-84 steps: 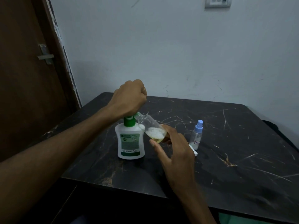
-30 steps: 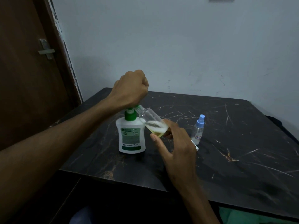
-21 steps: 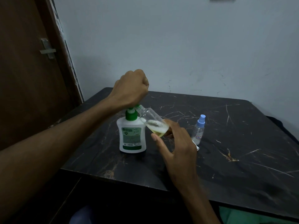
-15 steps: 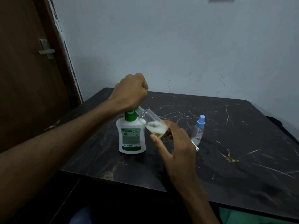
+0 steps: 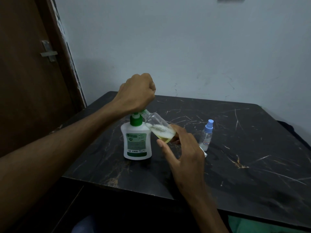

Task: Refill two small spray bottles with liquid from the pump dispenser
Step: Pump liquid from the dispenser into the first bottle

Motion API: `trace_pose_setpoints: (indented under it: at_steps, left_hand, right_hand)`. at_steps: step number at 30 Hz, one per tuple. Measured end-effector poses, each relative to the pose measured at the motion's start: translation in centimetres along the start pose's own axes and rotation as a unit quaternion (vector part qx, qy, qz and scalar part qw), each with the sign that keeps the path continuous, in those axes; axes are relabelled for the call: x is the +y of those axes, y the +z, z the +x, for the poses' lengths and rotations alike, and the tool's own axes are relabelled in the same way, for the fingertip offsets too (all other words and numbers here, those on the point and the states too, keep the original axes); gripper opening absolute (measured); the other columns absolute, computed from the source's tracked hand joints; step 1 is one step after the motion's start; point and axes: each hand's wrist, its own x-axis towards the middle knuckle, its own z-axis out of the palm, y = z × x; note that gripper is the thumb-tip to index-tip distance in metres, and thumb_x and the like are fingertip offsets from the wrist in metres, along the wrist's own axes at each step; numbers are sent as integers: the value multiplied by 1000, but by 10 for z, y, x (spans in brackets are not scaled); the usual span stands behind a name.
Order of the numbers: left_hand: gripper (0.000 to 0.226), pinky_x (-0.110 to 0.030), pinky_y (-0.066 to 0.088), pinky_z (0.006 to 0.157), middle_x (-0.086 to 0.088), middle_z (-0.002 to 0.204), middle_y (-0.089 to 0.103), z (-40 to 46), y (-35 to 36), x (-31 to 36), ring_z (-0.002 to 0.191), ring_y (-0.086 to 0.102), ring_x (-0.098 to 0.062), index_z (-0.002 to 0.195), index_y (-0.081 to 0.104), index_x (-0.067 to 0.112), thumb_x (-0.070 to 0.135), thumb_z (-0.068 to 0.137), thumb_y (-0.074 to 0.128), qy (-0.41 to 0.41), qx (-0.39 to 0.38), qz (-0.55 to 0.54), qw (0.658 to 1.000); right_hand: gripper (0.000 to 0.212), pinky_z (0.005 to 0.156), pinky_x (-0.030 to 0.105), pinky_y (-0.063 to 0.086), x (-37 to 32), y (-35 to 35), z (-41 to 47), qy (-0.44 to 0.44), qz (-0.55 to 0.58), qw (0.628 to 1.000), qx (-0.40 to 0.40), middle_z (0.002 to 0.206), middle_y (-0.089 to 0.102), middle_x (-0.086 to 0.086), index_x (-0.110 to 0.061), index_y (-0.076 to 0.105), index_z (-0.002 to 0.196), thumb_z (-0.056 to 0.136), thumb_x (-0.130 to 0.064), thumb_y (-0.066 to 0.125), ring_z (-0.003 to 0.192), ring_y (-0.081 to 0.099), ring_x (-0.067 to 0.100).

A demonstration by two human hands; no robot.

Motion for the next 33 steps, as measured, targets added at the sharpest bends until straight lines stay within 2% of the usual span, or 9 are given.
trace_pose_setpoints:
  at_steps: [4,7,11,13,16,18,26,29,33]
  left_hand:
    - [45,-27,32,47,0,68,59,-2,4,-2,57,57,-20,45,35,21,-6,77,49,11,-18,6,1000]
    - [33,-29,35,51,1,42,39,1,3,-3,42,38,-22,44,36,15,-2,71,48,6,-26,18,999]
    - [37,-27,32,48,-9,45,38,0,1,-1,43,32,-16,44,34,18,-4,71,47,9,-19,7,1000]
    - [44,-26,31,46,-6,68,58,-3,2,0,45,45,-15,45,34,20,-7,77,49,9,-25,1,1000]
    - [42,-26,30,46,0,80,58,-4,2,-1,58,57,-17,44,38,16,-6,78,50,15,-22,10,1000]
    - [39,-26,29,46,0,78,58,-1,0,-2,66,59,-18,44,43,13,-6,76,50,16,-15,9,1000]
    - [43,-25,30,47,-3,69,58,-4,2,0,43,38,-12,44,40,19,-7,77,49,12,-19,1,1000]
    - [34,-25,30,51,-2,43,30,1,1,-3,44,28,-15,44,32,18,-4,66,46,16,-10,3,1000]
    - [39,-25,29,52,5,40,28,2,5,-5,42,30,-12,42,34,18,-7,69,46,17,-10,-5,1000]
  right_hand:
    - [41,85,15,49,0,-1,0,-4,-4,1000,-3,106,58,-20,-24,63,131,96,-46,66,96,59,1]
    - [47,86,10,46,0,-1,-1,4,-12,1000,-3,107,57,-18,-21,62,133,95,-49,64,96,58,-2]
    - [43,84,16,48,0,-2,-1,3,-4,1000,-7,106,59,-19,-24,62,132,96,-49,64,97,59,0]
    - [43,84,17,49,0,-2,-1,5,-5,1000,-6,105,61,-17,-25,62,131,96,-49,64,97,59,0]
    - [47,85,18,51,1,0,-1,8,-11,1000,-3,107,61,-16,-22,62,133,95,-51,63,97,59,0]
    - [49,86,19,51,0,0,-1,12,-9,1000,-3,109,60,-17,-21,62,134,95,-51,64,98,60,0]
    - [43,85,20,51,1,0,-1,7,-9,1000,-3,109,60,-20,-24,61,132,96,-47,67,98,59,0]
    - [49,86,23,52,1,0,-2,17,-12,1000,-6,111,64,-12,-20,62,135,96,-48,67,99,60,2]
    - [43,85,19,50,0,0,-1,8,-10,1000,-4,109,62,-17,-24,62,132,96,-46,67,98,59,1]
